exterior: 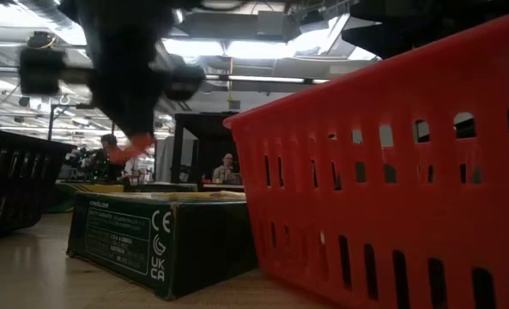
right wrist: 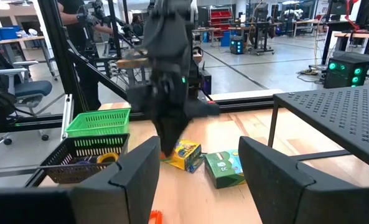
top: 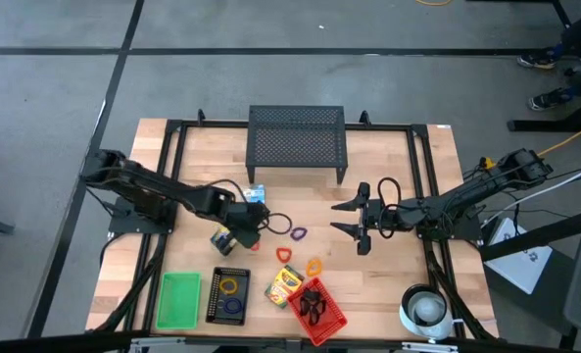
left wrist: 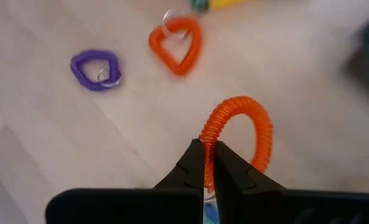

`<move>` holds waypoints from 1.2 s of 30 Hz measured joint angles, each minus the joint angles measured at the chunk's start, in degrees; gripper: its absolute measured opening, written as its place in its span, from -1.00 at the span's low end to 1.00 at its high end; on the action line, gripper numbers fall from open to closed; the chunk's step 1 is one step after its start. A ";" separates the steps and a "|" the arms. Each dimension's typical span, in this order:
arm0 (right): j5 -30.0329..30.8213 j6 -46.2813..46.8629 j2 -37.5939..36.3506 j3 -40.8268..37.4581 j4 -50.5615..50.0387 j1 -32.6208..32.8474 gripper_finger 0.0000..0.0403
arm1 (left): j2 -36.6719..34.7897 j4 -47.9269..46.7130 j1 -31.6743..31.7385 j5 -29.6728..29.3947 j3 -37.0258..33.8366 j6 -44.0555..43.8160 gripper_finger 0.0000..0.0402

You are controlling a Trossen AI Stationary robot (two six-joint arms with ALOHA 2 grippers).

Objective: Pick & Place Office Desk Supplies
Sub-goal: Put the red spring keychain into the black bin

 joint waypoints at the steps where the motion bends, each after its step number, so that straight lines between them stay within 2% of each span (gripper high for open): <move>1: -0.02 0.00 0.00 0.00 -0.01 0.00 0.09 | -1.35 -0.92 0.00 2.12 0.00 -0.76 -0.97; 5: -0.01 -0.02 0.00 0.00 -0.01 -0.01 0.09 | -6.33 -1.13 0.00 14.65 0.00 -3.88 -0.97; 7: -0.01 -0.02 0.01 0.00 -0.01 -0.04 0.09 | -7.98 -1.13 -0.37 18.66 0.00 -5.03 -0.97; 12: -0.02 0.11 0.00 0.00 -0.01 -0.04 0.09 | -7.72 -0.66 -3.34 19.48 -0.40 -7.44 -0.97; 20: -0.02 0.24 0.02 0.00 -0.03 -0.04 0.09 | -1.08 4.42 -9.57 25.41 -3.67 -14.56 -0.97; 24: -0.02 0.02 0.01 0.00 -0.01 -0.04 0.09 | 2.22 7.01 -12.30 25.42 -3.74 -17.80 -0.95; 29: 0.24 0.02 0.01 0.00 -0.01 -0.04 0.09 | 4.53 9.58 -13.14 23.28 -3.74 -23.90 -0.79; 36: 0.26 0.05 0.01 0.00 -0.02 -0.04 0.09 | 4.72 9.70 -11.84 21.06 -3.74 -24.86 -0.45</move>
